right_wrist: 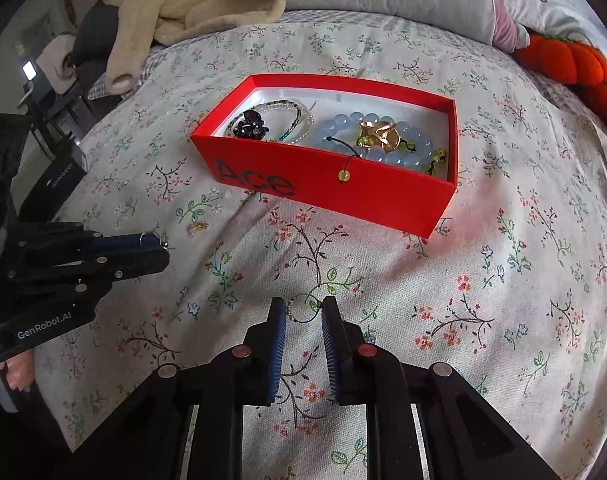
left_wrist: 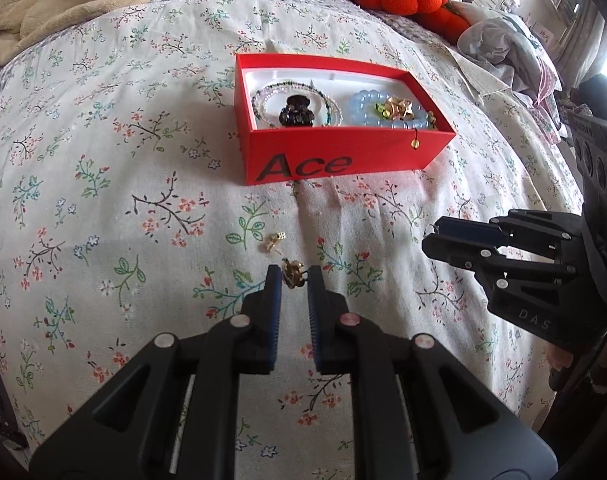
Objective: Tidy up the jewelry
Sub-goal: 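Grasp the small silver ring with the right tool while the left tool holds the earring, then carry the earring into the box and open the left tool while the right tool brings the ring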
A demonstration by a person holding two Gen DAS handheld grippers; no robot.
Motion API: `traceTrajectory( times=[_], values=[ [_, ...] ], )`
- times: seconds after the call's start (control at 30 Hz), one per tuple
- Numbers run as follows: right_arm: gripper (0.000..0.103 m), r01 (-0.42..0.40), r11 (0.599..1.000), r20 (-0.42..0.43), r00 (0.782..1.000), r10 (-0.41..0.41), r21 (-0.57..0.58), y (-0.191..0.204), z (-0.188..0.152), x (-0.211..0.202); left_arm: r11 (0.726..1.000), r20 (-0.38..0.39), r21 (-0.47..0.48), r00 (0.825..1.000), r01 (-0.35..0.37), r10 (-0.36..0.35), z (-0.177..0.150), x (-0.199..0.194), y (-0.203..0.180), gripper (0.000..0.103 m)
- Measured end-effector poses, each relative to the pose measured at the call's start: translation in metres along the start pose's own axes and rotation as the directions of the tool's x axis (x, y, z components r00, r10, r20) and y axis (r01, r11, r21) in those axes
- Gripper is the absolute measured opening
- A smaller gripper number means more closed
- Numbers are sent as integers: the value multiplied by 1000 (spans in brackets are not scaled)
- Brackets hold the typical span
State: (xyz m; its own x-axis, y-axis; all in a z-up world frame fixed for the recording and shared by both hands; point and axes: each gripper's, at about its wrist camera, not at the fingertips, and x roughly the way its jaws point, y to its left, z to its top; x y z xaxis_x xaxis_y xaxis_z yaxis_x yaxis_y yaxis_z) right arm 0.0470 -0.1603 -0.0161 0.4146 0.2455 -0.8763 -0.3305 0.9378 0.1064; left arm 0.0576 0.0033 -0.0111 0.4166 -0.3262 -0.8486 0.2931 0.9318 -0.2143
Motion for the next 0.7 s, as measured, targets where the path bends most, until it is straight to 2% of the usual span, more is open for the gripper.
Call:
traceTrajectory(
  times=[0.33,0.7],
  values=[
    [18,-9,997,81,997,3,71,-15,18,-28,996,100,-84,995,19,-11,27,-22,5,14],
    [18,-15,980,156,988,-16,197,-38,47,-43,982,135,-176,990,75,-51,57,-7,-4,14]
  ],
)
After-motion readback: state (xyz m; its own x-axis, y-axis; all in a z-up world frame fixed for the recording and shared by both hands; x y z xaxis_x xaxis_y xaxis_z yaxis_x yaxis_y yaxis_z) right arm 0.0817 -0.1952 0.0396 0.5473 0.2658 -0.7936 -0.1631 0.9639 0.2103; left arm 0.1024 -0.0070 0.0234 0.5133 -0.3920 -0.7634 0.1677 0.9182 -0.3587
